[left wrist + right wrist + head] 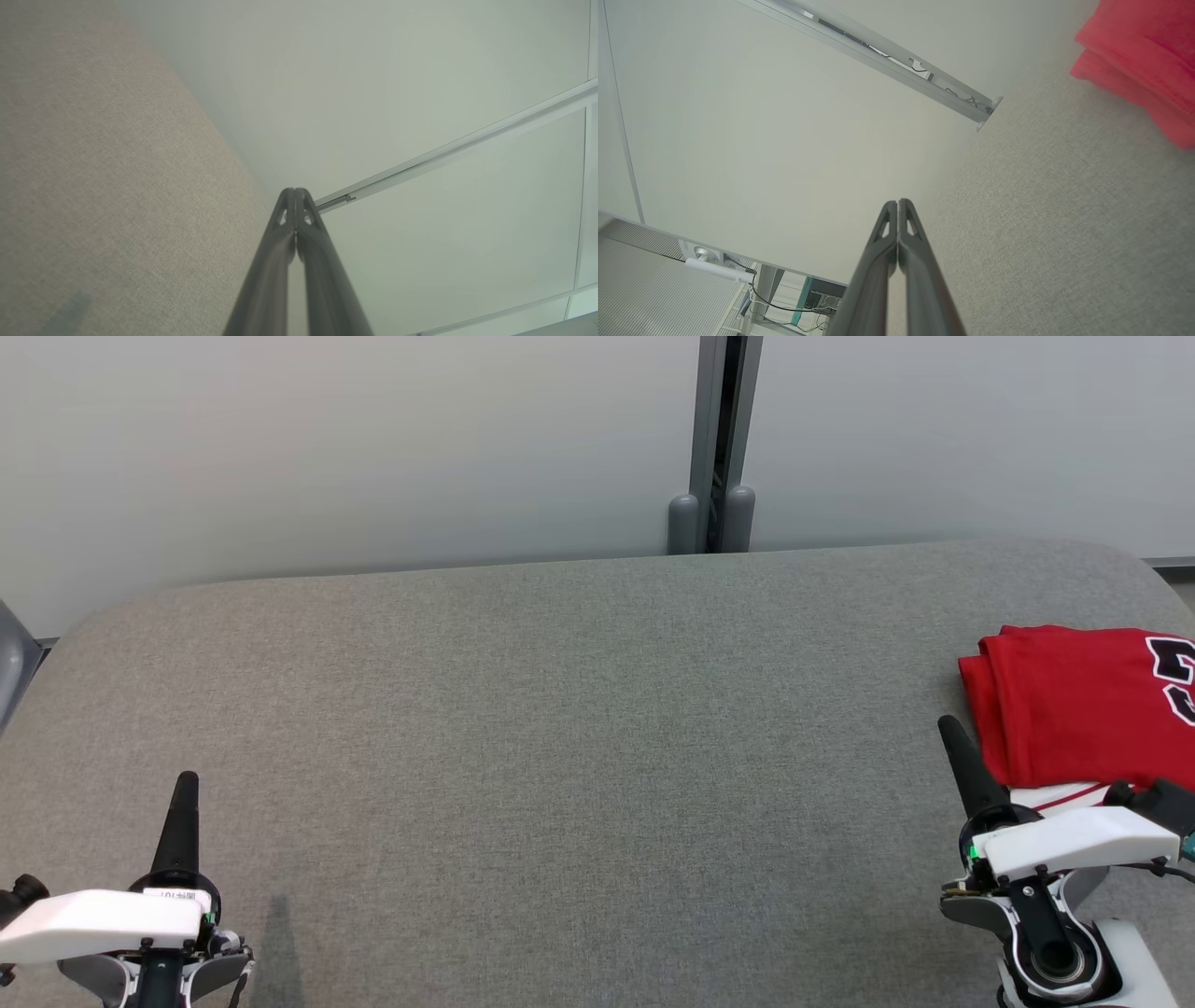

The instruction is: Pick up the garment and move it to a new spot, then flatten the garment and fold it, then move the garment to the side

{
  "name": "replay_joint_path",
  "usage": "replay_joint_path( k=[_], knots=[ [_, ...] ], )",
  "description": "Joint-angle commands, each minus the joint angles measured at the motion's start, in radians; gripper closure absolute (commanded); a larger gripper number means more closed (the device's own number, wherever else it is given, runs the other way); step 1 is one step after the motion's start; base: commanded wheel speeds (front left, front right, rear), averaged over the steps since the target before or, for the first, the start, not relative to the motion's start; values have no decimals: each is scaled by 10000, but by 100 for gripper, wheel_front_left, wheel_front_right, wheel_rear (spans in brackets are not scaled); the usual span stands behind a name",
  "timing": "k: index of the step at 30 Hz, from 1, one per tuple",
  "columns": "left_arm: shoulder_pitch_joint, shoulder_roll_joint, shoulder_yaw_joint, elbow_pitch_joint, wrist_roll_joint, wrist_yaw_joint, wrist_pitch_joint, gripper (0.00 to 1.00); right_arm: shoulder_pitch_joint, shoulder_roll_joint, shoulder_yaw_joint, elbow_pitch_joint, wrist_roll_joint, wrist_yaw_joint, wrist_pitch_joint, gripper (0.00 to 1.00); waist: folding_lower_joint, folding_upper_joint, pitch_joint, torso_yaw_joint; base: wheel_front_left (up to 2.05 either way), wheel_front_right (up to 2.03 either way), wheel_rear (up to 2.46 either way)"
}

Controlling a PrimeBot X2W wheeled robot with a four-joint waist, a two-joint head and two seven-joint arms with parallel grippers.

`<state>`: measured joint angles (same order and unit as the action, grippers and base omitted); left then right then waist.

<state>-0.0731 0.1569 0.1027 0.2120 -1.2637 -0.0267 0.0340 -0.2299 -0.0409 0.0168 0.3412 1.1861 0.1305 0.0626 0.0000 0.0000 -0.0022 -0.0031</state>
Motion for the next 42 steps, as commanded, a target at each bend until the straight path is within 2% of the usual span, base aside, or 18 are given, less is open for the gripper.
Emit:
replay_joint_path(
  k=[1,42],
  knots=[
    [-334,14,182,20,-282,-143,61,100,-294,-90,22,65,352,4,76,100,0,0,6,2,0,0,0],
    [-1044,-781,1457,926,-2786,-921,777,100,-1410,-124,317,1520,3919,4,191,100,0,0,133,41,0,0,0]
  ],
)
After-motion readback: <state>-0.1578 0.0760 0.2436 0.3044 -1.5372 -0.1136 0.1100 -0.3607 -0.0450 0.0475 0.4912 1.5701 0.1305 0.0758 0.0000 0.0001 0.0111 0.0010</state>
